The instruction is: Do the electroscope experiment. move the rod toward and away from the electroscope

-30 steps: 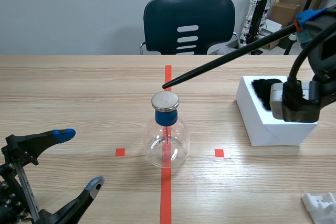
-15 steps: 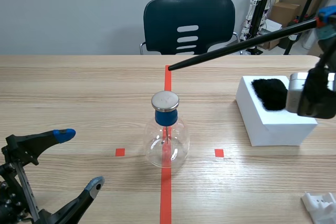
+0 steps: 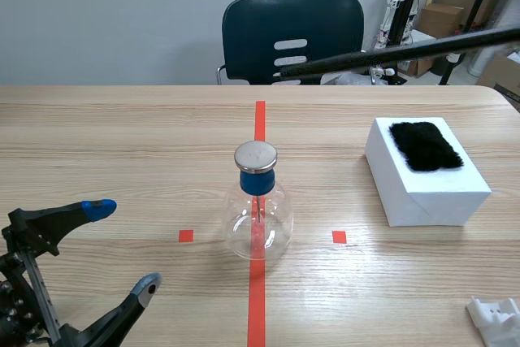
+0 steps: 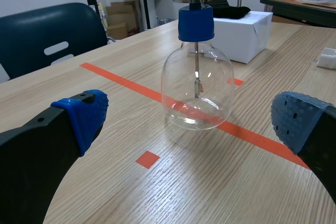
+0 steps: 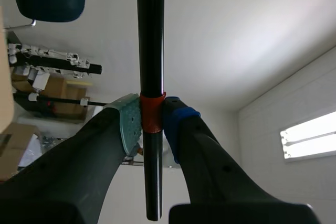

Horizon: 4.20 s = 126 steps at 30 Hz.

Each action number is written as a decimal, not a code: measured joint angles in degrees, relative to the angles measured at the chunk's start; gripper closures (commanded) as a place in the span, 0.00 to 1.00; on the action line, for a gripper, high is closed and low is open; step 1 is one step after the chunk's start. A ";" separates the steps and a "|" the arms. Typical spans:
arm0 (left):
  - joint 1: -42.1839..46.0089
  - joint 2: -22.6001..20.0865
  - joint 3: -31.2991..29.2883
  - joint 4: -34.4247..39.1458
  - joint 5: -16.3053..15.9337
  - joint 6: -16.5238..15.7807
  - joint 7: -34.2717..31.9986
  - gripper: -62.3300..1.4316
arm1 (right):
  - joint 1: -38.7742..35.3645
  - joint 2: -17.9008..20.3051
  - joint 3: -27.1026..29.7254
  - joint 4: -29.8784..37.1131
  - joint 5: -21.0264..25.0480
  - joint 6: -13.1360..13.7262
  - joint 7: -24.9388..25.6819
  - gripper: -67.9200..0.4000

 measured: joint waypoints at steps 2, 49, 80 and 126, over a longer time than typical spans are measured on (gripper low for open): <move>0.00 0.02 0.00 0.00 0.02 -0.02 -0.02 0.00 | -3.98 -2.21 -0.02 0.22 -0.02 -2.75 1.60 0.99; 0.00 0.02 0.00 0.00 0.02 0.00 0.00 0.00 | -19.98 -30.53 2.73 -1.90 4.74 -12.74 19.93 0.99; 0.00 0.02 0.00 0.00 0.02 0.00 0.00 0.00 | -19.69 -30.53 2.73 -1.90 4.74 -12.74 19.91 0.99; 0.00 0.02 0.00 0.00 0.02 0.00 0.00 0.00 | -19.69 -30.53 2.73 -1.90 4.74 -12.74 19.91 0.99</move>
